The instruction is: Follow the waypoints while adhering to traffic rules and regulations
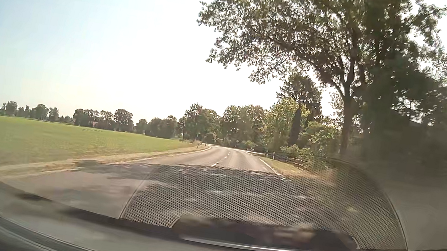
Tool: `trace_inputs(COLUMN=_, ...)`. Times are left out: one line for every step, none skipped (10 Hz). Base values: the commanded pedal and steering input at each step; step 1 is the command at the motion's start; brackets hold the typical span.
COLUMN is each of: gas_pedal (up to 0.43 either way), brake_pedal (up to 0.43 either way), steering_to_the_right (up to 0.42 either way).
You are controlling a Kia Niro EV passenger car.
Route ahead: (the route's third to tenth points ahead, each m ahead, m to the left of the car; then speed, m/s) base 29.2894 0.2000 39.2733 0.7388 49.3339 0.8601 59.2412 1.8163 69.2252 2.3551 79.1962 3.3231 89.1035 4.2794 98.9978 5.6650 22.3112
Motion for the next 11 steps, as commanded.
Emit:
trace_inputs(gas_pedal=0.28, brake_pedal=0.006, steering_to_the_right=0.0)
trace_inputs(gas_pedal=0.28, brake_pedal=0.006, steering_to_the_right=0.0)
trace_inputs(gas_pedal=0.28, brake_pedal=0.006, steering_to_the_right=0.001)
trace_inputs(gas_pedal=0.28, brake_pedal=0.006, steering_to_the_right=0.001)
trace_inputs(gas_pedal=0.28, brake_pedal=0.006, steering_to_the_right=0.002)
trace_inputs(gas_pedal=0.28, brake_pedal=0.006, steering_to_the_right=0.002)
trace_inputs(gas_pedal=0.28, brake_pedal=0.006, steering_to_the_right=0.002)
trace_inputs(gas_pedal=0.28, brake_pedal=0.006, steering_to_the_right=0.002)
trace_inputs(gas_pedal=0.28, brake_pedal=0.006, steering_to_the_right=0.001)
trace_inputs(gas_pedal=0.28, brake_pedal=0.006, steering_to_the_right=0.002)
trace_inputs(gas_pedal=0.28, brake_pedal=0.006, steering_to_the_right=0.001)
